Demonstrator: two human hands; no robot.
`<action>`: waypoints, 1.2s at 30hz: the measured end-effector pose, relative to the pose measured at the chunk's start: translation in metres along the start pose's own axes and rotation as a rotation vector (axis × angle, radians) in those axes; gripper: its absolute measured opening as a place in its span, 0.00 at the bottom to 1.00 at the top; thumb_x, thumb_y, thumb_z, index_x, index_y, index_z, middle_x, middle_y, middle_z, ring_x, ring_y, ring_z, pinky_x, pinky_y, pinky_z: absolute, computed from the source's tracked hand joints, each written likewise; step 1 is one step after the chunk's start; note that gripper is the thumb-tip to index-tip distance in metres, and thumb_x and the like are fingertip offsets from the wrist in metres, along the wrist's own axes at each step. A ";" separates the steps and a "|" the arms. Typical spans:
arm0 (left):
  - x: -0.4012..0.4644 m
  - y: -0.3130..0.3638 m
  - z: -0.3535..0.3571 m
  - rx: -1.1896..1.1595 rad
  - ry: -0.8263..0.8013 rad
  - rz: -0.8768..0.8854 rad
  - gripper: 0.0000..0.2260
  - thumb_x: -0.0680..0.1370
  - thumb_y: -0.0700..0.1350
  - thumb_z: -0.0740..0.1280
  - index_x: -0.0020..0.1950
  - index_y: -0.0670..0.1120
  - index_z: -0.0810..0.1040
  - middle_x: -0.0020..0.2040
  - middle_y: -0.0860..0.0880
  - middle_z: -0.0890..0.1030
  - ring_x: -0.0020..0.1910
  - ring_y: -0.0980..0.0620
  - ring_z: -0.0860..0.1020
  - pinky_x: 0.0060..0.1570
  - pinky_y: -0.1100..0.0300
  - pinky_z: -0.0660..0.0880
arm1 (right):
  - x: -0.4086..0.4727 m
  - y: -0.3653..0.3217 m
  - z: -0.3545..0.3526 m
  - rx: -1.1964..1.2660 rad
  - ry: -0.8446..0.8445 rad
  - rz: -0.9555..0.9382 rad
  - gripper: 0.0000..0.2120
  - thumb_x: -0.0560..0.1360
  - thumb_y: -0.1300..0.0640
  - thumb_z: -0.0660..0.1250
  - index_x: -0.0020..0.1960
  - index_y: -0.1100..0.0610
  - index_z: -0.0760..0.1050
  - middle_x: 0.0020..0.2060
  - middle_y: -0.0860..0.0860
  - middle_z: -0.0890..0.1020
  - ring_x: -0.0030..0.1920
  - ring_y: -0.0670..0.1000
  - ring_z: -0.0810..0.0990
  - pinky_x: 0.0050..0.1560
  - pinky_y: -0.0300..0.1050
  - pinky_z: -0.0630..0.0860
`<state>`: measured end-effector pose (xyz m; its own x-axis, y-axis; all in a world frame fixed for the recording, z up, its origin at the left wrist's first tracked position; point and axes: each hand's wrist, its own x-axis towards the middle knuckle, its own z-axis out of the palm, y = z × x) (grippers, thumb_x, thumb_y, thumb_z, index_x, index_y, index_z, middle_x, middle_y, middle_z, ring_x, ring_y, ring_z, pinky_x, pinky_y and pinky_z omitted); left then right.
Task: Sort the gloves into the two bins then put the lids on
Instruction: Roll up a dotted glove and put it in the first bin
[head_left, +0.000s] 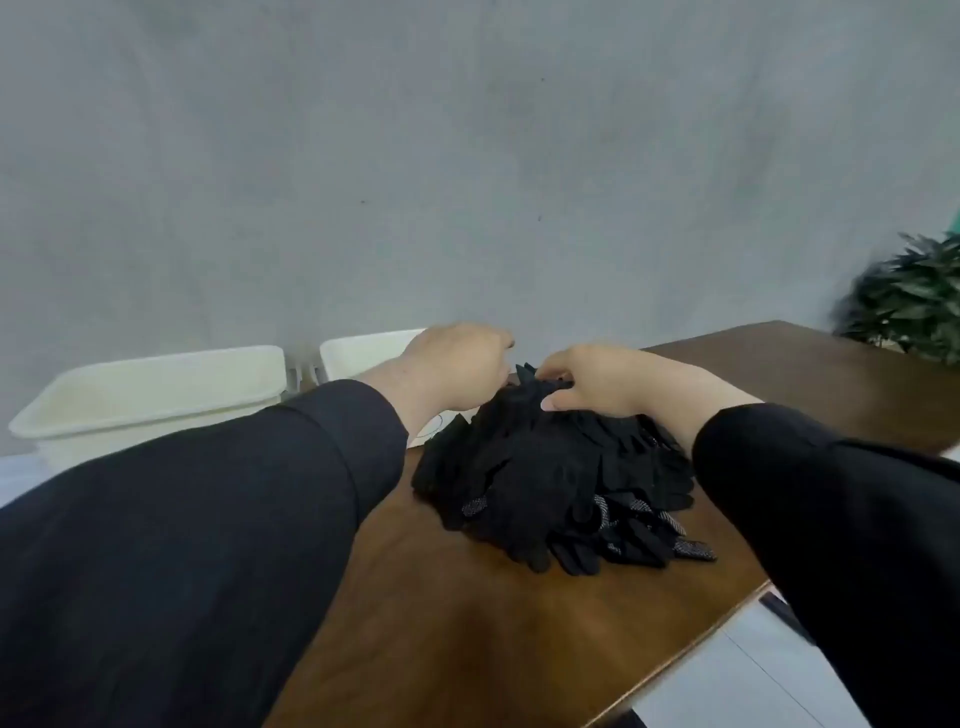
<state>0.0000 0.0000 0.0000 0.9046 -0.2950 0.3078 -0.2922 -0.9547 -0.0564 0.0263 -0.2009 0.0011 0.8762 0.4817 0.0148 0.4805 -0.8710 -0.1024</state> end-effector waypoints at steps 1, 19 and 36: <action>-0.007 0.000 0.007 -0.010 -0.029 -0.011 0.15 0.83 0.49 0.55 0.67 0.48 0.71 0.58 0.48 0.79 0.56 0.42 0.77 0.48 0.51 0.74 | 0.000 -0.002 0.007 -0.004 -0.032 -0.008 0.23 0.80 0.44 0.67 0.73 0.49 0.71 0.68 0.47 0.77 0.66 0.52 0.76 0.66 0.49 0.71; -0.087 -0.020 0.074 -0.294 -0.107 -0.240 0.20 0.83 0.47 0.58 0.75 0.48 0.66 0.68 0.45 0.76 0.65 0.44 0.74 0.63 0.52 0.71 | 0.029 0.001 0.073 -0.331 0.010 -0.147 0.06 0.78 0.46 0.68 0.51 0.47 0.73 0.52 0.47 0.71 0.59 0.53 0.69 0.60 0.55 0.65; -0.210 -0.081 0.055 -1.319 0.143 -0.767 0.14 0.79 0.54 0.68 0.60 0.47 0.79 0.53 0.49 0.85 0.48 0.56 0.81 0.49 0.60 0.74 | 0.047 -0.171 0.011 0.446 -0.194 -0.568 0.05 0.76 0.54 0.73 0.49 0.54 0.79 0.41 0.53 0.86 0.35 0.47 0.78 0.33 0.35 0.71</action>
<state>-0.1494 0.1367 -0.1120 0.9476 0.3166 -0.0413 0.0878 -0.1339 0.9871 -0.0154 -0.0279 0.0080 0.4555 0.8901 0.0143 0.7607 -0.3808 -0.5257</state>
